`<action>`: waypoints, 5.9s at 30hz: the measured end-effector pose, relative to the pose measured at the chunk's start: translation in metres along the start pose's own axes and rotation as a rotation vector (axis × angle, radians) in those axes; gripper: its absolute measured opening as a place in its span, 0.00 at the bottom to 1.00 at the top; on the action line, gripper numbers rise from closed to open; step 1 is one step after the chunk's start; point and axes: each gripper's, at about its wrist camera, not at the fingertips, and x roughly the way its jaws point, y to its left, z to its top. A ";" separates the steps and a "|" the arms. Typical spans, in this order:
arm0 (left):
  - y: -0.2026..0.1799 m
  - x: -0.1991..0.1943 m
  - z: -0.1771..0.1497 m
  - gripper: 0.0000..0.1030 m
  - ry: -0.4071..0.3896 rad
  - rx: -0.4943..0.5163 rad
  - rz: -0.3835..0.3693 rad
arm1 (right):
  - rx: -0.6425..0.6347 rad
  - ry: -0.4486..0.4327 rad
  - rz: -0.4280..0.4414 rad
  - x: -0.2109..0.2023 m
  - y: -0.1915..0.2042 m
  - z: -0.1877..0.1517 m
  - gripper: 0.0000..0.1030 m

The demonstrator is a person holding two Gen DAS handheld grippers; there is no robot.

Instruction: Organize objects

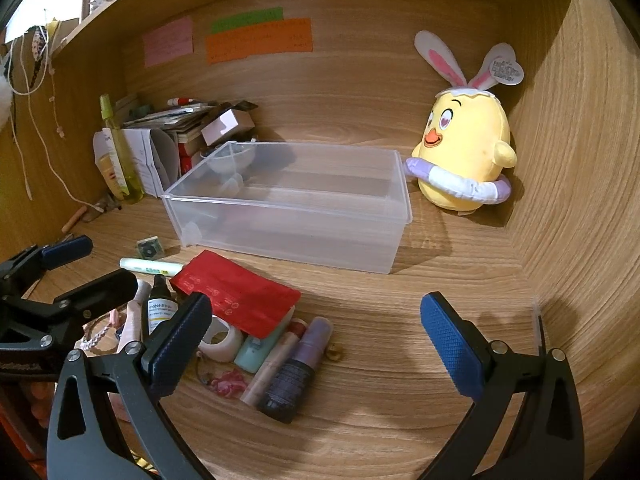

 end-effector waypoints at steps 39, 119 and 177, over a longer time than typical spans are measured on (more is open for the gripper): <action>0.030 0.010 0.001 1.00 0.062 -0.046 -0.033 | 0.025 0.040 -0.017 0.008 -0.006 -0.005 1.00; 0.073 0.029 0.063 0.35 0.017 -0.136 0.083 | 0.035 0.013 0.025 0.035 -0.038 0.022 0.13; 0.025 0.164 0.110 0.35 0.285 0.008 -0.029 | -0.097 0.162 0.089 0.160 -0.032 0.096 0.13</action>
